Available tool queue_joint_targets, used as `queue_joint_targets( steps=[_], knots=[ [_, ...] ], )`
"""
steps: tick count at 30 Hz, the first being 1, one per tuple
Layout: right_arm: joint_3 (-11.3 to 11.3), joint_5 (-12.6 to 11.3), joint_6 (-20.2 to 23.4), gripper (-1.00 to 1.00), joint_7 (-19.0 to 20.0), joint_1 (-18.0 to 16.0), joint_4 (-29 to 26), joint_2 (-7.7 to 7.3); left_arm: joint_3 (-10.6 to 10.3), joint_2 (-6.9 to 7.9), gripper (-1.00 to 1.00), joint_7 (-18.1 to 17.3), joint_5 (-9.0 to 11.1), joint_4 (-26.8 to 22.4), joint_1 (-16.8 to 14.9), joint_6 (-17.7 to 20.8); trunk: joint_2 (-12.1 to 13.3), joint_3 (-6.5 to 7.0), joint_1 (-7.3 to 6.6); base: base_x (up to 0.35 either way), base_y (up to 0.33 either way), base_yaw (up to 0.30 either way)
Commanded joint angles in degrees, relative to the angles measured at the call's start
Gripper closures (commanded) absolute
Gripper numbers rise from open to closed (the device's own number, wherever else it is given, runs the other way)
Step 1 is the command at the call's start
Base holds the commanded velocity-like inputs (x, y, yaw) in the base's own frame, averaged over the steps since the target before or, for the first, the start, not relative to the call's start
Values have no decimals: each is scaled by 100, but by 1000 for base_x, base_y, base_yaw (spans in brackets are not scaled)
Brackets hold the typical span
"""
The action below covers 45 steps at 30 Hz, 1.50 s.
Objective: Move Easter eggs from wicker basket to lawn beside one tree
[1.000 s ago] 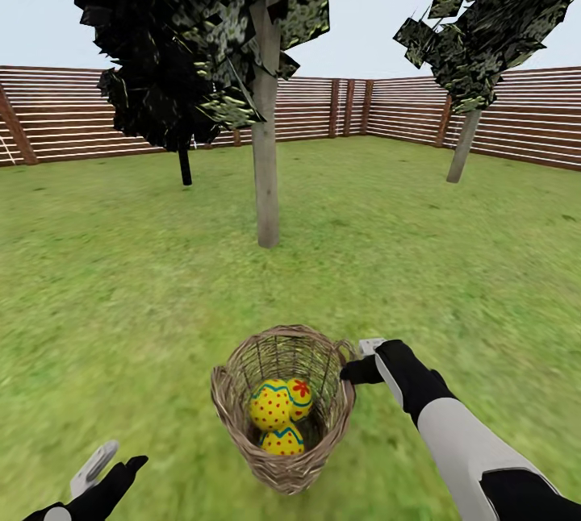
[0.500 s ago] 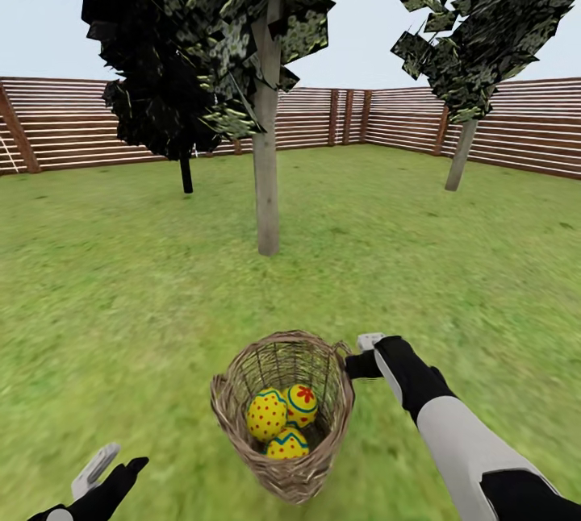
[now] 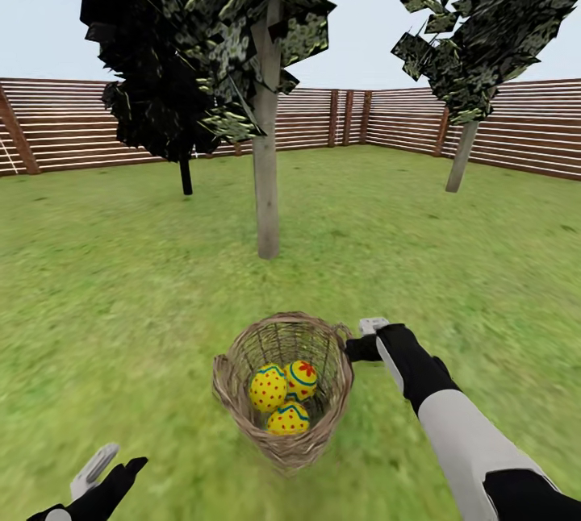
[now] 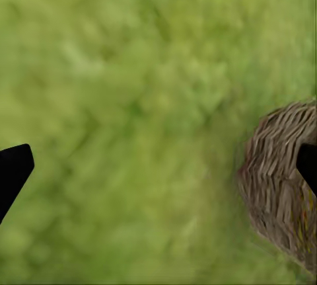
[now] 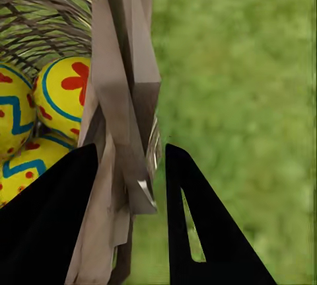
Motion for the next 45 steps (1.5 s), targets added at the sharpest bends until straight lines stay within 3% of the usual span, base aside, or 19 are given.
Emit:
queue_joint_targets(
  steps=[1,8,10,13,28,34,45],
  knots=[
    [14,-30,40,100,25,-5,-98,-2,11,0,-100,-2,32,-5,-2,35,-2,-7,2,310,0,0],
    [14,-36,80,100,14,-15,-195,29,2,26,-100,-40,33,-179,-38,32,-2,-7,2,324,0,0],
    [17,-36,90,100,8,-16,-197,43,9,166,-100,-97,39,-221,-79,35,-2,-7,2,328,0,0],
    [18,-38,94,100,7,-17,-197,46,6,241,-100,-436,37,-243,-93,32,-2,-7,2,328,0,0],
    [36,-40,127,100,-5,-20,-130,63,3,173,-100,-595,25,-142,-79,27,-2,-7,2,278,158,0],
    [36,-47,583,100,-16,-25,-110,64,3,173,-100,-595,25,-138,-63,27,-2,-7,2,224,257,0],
    [28,-55,613,100,-10,-25,-110,55,2,173,-100,-595,25,-137,-45,19,-2,-7,2,275,175,0]
  ],
)
